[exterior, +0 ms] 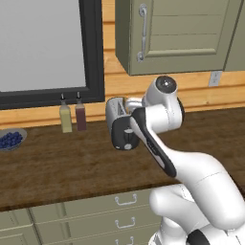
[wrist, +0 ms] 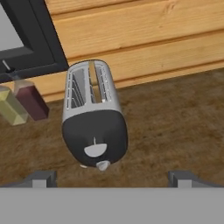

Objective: Start the toaster. Once the lever pops up, take the bread to the plate on the dining counter.

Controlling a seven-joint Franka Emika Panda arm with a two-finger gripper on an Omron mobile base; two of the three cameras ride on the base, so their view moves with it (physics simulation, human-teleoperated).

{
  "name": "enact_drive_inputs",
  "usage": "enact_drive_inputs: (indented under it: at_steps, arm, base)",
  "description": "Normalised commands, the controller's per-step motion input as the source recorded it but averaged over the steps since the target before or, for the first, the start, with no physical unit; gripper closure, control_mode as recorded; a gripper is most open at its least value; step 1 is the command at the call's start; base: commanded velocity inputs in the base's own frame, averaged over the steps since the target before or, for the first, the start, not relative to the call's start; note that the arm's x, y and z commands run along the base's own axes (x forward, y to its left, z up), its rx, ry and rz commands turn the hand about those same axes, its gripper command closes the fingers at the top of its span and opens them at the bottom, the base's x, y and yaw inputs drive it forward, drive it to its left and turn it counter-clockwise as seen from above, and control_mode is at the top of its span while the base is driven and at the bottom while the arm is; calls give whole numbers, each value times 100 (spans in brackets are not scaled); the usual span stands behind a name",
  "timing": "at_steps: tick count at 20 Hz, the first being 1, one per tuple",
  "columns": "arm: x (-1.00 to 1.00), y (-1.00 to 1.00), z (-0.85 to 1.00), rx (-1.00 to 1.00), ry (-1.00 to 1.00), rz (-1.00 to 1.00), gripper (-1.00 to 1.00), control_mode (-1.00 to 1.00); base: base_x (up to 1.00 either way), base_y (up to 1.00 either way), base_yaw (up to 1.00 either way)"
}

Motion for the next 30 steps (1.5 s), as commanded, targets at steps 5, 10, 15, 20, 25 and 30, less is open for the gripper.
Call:
enact_drive_inputs:
  at_steps: [5,10,15,20,25,30]
  arm:
    - [46,0,-29,0,0,0,-100,-100]
    - [49,0,-23,-1,0,0,-100,-100]
    - [47,1,-18,-3,2,0,-100,-100]
    - [42,3,-21,-2,3,0,-100,-100]
    - [44,1,-15,0,1,0,-100,-100]
    - [32,1,-15,0,0,0,-100,-100]
  base:
    - [0,0,0]
    - [0,0,0]
    - [0,0,0]
    - [0,0,0]
    - [0,0,0]
    - [0,0,0]
